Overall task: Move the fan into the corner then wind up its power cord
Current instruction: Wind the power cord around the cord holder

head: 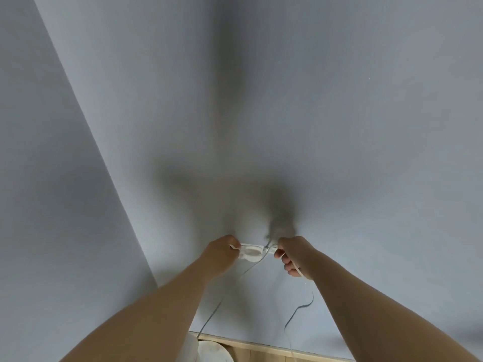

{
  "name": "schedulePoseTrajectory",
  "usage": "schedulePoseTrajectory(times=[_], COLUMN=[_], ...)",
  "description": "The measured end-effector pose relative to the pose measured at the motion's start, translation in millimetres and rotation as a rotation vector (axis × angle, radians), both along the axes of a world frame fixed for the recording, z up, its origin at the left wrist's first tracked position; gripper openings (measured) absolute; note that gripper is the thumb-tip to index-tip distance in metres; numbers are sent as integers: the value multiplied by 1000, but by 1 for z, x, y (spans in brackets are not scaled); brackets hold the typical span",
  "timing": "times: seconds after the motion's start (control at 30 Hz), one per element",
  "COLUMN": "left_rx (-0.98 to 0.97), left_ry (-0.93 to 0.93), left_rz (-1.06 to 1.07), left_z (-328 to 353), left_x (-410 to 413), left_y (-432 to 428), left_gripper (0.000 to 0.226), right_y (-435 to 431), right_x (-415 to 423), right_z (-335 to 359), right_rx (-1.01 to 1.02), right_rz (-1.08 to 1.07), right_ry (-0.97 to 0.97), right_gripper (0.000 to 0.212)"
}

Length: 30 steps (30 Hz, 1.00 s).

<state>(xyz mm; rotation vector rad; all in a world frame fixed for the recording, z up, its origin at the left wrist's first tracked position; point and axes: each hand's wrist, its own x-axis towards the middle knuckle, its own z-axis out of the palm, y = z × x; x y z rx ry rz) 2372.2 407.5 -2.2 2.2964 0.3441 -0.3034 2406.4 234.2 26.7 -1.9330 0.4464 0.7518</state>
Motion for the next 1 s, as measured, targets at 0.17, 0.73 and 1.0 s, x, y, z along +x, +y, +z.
schedulePoseTrajectory(times=[0.17,0.73,1.0], left_rx=[7,85,37], left_ry=[59,158,138], left_rz=[-48,-90,-53], left_z=[-3,-15,-17], left_x=[10,21,15], left_y=[-5,-5,-2], left_gripper=[11,36,35], right_y=[2,6,11], right_x=[14,25,20], right_z=[-5,-9,-8], right_rx=[-10,134,-40], right_rz=[1,38,3], right_ry=[7,-73,-158], right_gripper=[23,23,33])
